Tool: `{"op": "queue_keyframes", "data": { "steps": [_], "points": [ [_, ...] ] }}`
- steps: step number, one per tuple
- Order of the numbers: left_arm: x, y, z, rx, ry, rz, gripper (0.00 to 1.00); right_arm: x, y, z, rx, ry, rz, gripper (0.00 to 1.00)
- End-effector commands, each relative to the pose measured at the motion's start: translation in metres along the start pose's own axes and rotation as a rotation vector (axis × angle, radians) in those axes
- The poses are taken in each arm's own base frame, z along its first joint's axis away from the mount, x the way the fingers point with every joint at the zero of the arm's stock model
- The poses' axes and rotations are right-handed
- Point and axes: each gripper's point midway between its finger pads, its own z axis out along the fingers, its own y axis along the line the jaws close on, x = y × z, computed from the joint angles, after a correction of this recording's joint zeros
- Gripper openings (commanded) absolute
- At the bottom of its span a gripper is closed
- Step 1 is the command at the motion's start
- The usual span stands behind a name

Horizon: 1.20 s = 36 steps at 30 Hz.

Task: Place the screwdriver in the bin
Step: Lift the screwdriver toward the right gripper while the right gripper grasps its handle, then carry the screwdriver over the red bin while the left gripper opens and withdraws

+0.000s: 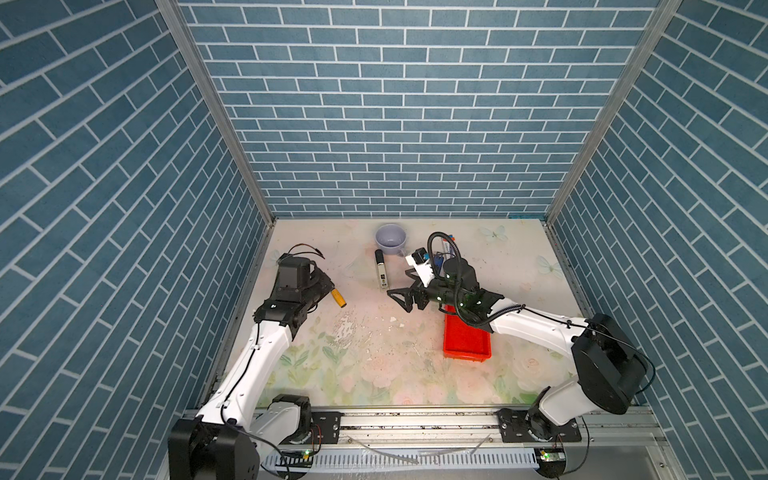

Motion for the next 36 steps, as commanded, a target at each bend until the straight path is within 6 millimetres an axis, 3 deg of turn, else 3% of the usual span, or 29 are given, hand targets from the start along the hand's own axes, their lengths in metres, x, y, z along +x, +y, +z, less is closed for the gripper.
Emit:
{"op": "queue_keyframes", "data": {
  "steps": [1,5,15,19,24,29,36],
  "points": [
    [-0.008,-0.06,-0.011,0.209,-0.053,0.114,0.06,-0.047,0.004,-0.005,-0.083,-0.122,0.154,0.99],
    [0.0,-0.1,-0.014,0.381,-0.085,0.162,0.03,-0.058,0.005,-0.011,-0.129,-0.152,0.19,0.99],
    [0.034,-0.166,-0.018,0.599,-0.075,0.255,0.03,-0.07,0.025,-0.011,-0.26,-0.158,0.229,0.99],
    [0.047,-0.186,-0.021,0.654,-0.065,0.282,0.03,-0.072,0.026,-0.007,-0.283,-0.154,0.267,0.93],
    [0.053,-0.195,-0.022,0.673,-0.061,0.292,0.03,-0.07,0.024,-0.005,-0.285,-0.149,0.301,0.79],
    [0.054,-0.194,-0.023,0.674,-0.063,0.303,0.03,-0.069,0.022,-0.004,-0.281,-0.144,0.323,0.55],
    [0.054,-0.189,-0.023,0.656,-0.077,0.325,0.04,-0.067,0.019,-0.004,-0.27,-0.141,0.328,0.31]
  ]
}}
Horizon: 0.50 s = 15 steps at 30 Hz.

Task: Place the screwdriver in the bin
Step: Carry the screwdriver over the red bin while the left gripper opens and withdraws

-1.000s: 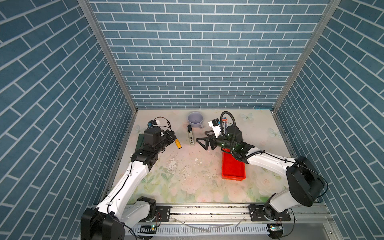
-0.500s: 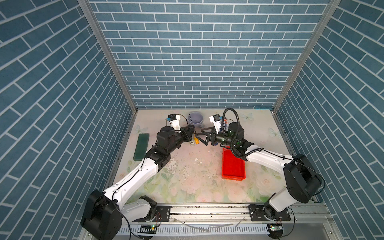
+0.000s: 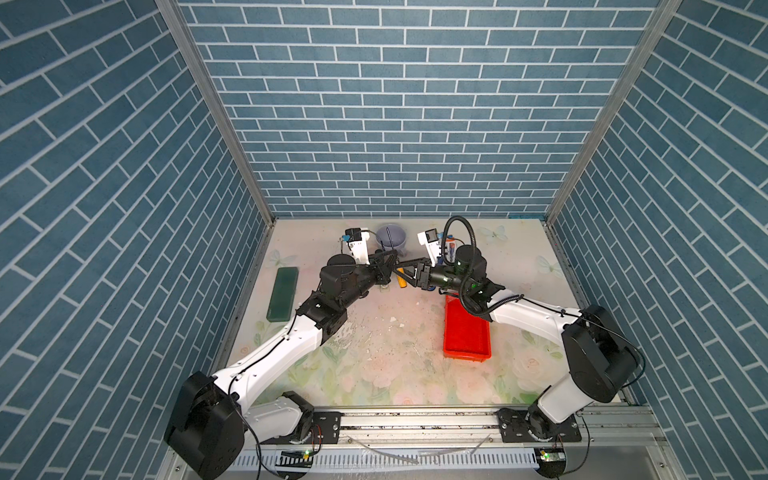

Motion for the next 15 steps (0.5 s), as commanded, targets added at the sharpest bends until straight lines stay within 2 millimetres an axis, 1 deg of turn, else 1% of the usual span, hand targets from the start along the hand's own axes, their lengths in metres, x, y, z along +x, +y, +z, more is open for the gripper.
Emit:
{"op": "queue_keyframes", "data": {
  "steps": [1,3,5,6,7,9,12,15],
  "points": [
    [-0.014,-0.013,-0.005,0.031,-0.049,0.038,0.05,-0.019,0.01,0.003,-0.026,-0.039,-0.022,0.28],
    [-0.014,-0.011,-0.006,0.025,-0.051,0.041,0.12,-0.02,0.011,0.002,-0.023,-0.041,-0.031,0.25],
    [-0.013,-0.011,-0.006,0.023,-0.053,0.046,0.28,-0.02,0.01,0.001,-0.012,-0.041,-0.043,0.23],
    [-0.014,-0.01,-0.007,0.02,-0.054,0.05,0.34,-0.019,0.009,0.0,-0.004,-0.04,-0.047,0.22],
    [-0.014,-0.011,-0.007,0.019,-0.056,0.059,0.38,-0.02,0.008,-0.001,0.006,-0.043,-0.057,0.21],
    [-0.015,-0.01,-0.009,0.004,-0.053,0.086,0.4,-0.02,0.004,-0.005,0.031,-0.048,-0.067,0.2],
    [-0.019,-0.011,-0.014,-0.013,-0.054,0.15,0.49,-0.022,-0.004,-0.014,0.074,-0.067,-0.073,0.19],
    [-0.019,-0.015,-0.02,-0.012,-0.052,0.256,0.67,-0.024,-0.016,-0.029,0.134,-0.093,-0.074,0.19]
  ]
}}
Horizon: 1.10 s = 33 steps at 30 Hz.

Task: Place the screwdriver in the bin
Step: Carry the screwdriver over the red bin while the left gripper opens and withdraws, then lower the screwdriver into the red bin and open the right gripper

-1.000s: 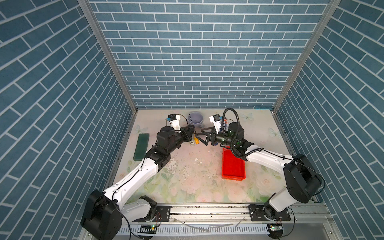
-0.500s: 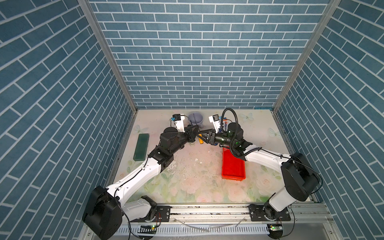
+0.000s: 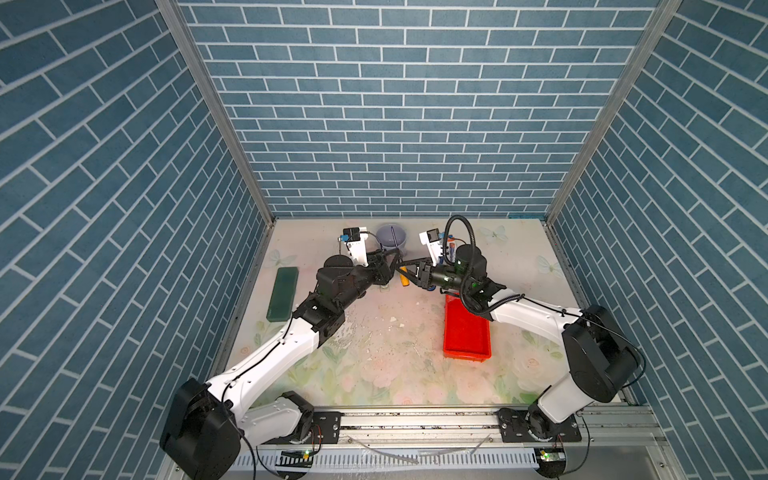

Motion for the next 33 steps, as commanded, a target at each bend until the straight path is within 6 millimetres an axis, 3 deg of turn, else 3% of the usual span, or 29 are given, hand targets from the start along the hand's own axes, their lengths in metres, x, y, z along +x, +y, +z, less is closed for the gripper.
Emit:
{"op": "queue_keyframes", "data": {
  "steps": [1,6,12,16,22,27,33],
  "points": [
    [-0.008,-0.009,-0.009,0.0,-0.01,0.154,0.75,-0.019,-0.003,-0.025,0.066,-0.082,-0.064,0.19],
    [0.004,-0.018,-0.016,0.037,0.01,0.398,0.99,-0.008,-0.029,-0.056,0.21,-0.087,-0.069,0.17],
    [0.038,-0.034,-0.021,0.156,0.121,0.641,1.0,0.016,-0.065,-0.104,0.45,-0.066,-0.035,0.17],
    [0.065,-0.051,-0.023,0.296,0.162,0.743,1.0,0.046,-0.093,-0.145,0.669,-0.004,0.011,0.15],
    [0.112,-0.064,-0.022,0.409,0.323,0.883,1.0,0.096,-0.112,-0.191,0.869,0.167,0.005,0.15],
    [0.141,-0.065,-0.024,0.475,0.393,0.87,1.0,0.121,-0.122,-0.206,0.945,0.238,-0.032,0.14],
    [0.168,-0.063,-0.032,0.504,0.461,0.857,1.0,0.154,-0.127,-0.199,0.969,0.377,-0.101,0.15]
  ]
}}
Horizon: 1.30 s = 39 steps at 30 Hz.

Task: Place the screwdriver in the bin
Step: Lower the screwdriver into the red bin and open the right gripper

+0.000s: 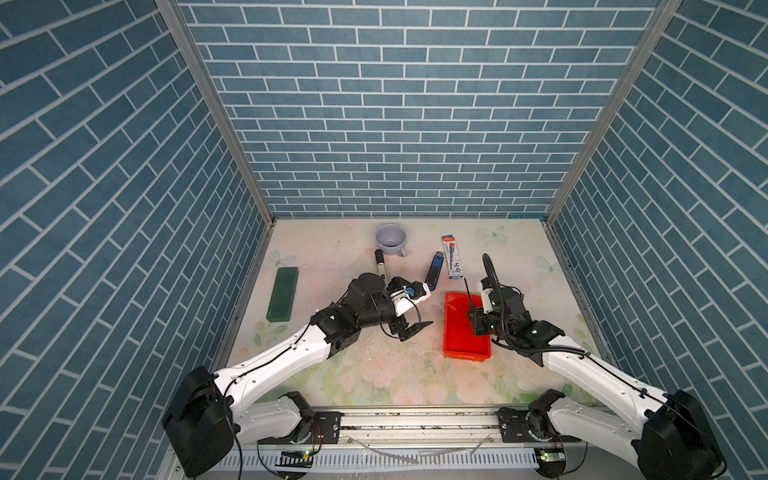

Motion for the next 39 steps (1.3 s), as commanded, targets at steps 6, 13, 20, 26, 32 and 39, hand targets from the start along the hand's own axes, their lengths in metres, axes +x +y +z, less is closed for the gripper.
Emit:
{"op": "queue_keyframes", "data": {
  "steps": [6,13,20,26,32,39],
  "points": [
    [0.026,-0.022,0.005,0.06,0.06,-0.015,1.0,0.029,-0.006,0.019,0.072,0.088,-0.085,0.15],
    [0.032,-0.023,0.009,0.062,0.077,-0.016,1.0,0.045,-0.003,0.035,0.05,0.146,-0.09,0.15],
    [0.039,-0.024,0.012,0.064,0.093,-0.021,1.0,0.046,-0.004,0.048,0.068,0.171,-0.101,0.15],
    [0.038,-0.026,0.011,0.067,0.074,-0.022,1.0,0.046,-0.003,0.054,0.068,0.182,-0.114,0.2],
    [0.037,-0.018,0.011,0.023,0.07,-0.066,1.0,0.038,0.004,0.047,0.038,0.166,-0.122,0.44],
    [0.042,0.006,0.003,-0.106,0.069,-0.082,1.0,0.014,0.011,0.02,0.007,0.091,-0.122,0.64]
  ]
}}
